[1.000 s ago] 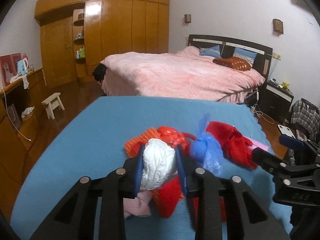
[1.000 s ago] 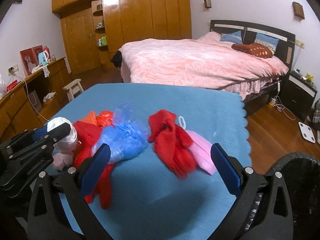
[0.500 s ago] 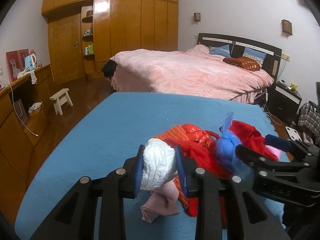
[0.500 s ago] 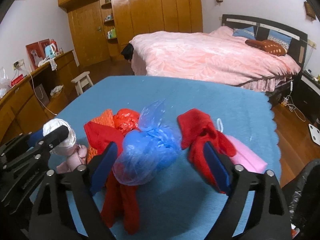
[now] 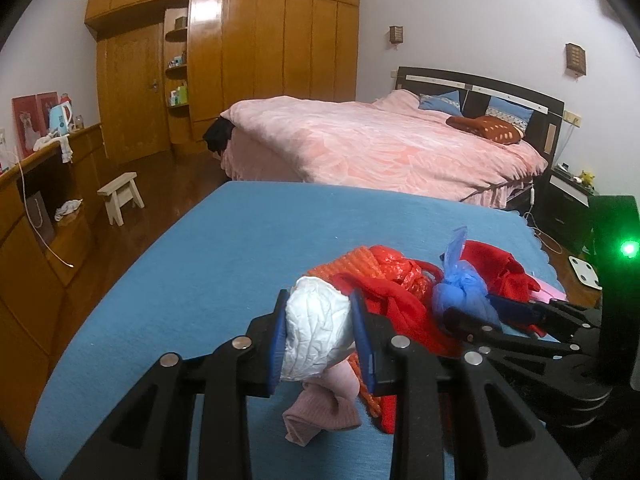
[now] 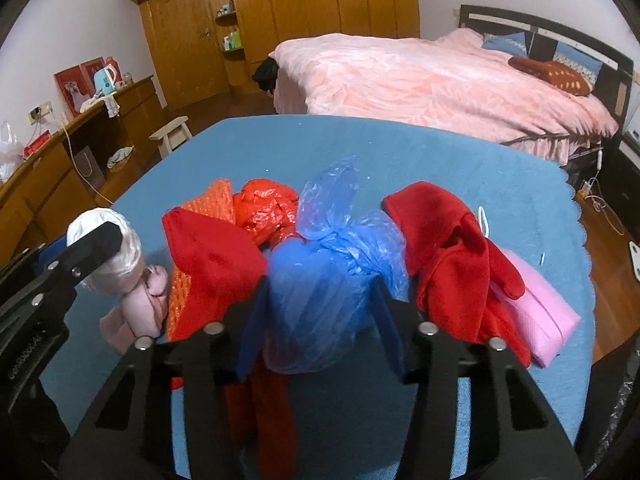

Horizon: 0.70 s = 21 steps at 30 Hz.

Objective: Collect trash
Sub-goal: 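Grasp the blue plastic bag with the right tool while the left tool holds the tissue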

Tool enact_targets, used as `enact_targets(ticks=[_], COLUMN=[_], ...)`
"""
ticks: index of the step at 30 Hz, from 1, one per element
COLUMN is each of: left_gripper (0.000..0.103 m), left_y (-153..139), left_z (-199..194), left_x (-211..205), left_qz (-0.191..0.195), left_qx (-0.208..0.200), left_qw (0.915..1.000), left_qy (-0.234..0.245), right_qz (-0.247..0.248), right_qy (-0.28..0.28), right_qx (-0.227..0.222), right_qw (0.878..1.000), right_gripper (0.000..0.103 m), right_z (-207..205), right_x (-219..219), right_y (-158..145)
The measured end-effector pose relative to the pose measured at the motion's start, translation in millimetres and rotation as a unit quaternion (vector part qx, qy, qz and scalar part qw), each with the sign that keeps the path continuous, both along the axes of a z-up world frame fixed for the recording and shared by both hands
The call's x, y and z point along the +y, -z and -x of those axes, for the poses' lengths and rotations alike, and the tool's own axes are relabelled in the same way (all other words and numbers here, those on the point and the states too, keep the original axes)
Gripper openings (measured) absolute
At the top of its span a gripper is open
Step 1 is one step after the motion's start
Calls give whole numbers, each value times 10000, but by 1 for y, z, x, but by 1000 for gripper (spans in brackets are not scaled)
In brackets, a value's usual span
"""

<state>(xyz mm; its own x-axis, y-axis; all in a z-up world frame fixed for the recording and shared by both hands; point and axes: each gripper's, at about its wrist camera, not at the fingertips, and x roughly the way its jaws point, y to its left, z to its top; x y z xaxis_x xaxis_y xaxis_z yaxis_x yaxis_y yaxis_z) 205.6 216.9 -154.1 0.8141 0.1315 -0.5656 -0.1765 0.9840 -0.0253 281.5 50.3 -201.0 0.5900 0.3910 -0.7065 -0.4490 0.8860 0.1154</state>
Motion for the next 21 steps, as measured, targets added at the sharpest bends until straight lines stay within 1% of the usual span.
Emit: enact_targets(ticks=[3,5,14,21], left_gripper=[30,30,30,30], left_y=[-2,-3,-16,-26], left_z=[0,1,6,14], left_x=[-1,-3,-16,-31], left_qz=[11,18,2,5], left_qx=[-2,0,-102,-187], left_qw=[10000,10000,9998,9995], left_qy=[18,28,147,242], right_qz=[-54,-90,-371,-442], right_qy=[-54,-63,-118,-116], right_qx=[-19,-45,-243,-445], right_qw=[10000,9999,9989,9980], right_gripper=[39,39,39,39], right_z=[5,7,23,40], right_x=[-1,-4,-25,-42], right_y=[-5,-8,-36,-59])
